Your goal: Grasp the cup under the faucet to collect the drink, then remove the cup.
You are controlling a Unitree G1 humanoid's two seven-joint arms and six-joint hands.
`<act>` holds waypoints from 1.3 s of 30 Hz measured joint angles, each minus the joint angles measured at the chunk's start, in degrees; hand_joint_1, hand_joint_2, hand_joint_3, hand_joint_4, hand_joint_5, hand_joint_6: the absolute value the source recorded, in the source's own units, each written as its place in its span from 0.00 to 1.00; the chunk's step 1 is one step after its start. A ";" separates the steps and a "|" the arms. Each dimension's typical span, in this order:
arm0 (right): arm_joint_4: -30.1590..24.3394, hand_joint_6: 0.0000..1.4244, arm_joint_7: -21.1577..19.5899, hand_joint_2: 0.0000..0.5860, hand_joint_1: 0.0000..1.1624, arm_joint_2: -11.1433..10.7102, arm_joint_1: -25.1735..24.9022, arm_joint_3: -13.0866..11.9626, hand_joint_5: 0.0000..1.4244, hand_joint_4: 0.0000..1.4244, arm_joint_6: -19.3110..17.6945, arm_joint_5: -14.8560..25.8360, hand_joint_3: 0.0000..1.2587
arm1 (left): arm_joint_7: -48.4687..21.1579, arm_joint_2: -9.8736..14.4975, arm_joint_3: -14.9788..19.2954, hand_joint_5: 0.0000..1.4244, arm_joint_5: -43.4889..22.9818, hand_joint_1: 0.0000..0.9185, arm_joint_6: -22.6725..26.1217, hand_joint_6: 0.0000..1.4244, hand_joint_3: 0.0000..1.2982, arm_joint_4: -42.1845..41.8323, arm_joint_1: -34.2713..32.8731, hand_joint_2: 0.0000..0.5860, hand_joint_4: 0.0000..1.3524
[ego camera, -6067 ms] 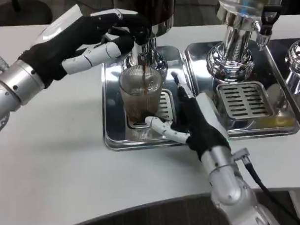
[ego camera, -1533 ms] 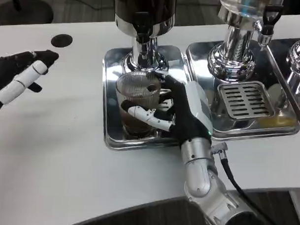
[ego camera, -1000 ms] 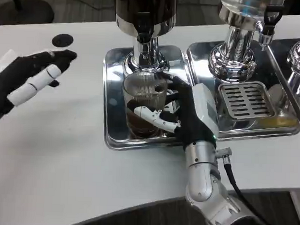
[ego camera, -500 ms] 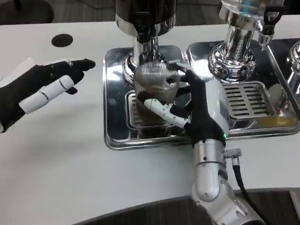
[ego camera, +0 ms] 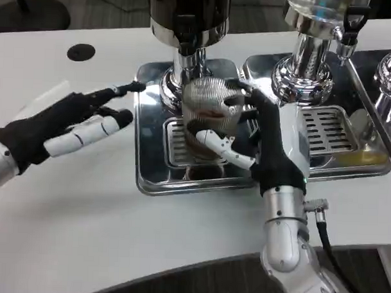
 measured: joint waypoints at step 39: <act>-28.31 0.83 9.74 0.36 0.58 -2.47 17.65 -0.19 0.57 0.42 3.57 -2.45 0.40 | 15.37 7.41 -4.15 0.00 15.37 0.00 -6.53 0.03 0.00 -16.53 11.08 0.22 0.00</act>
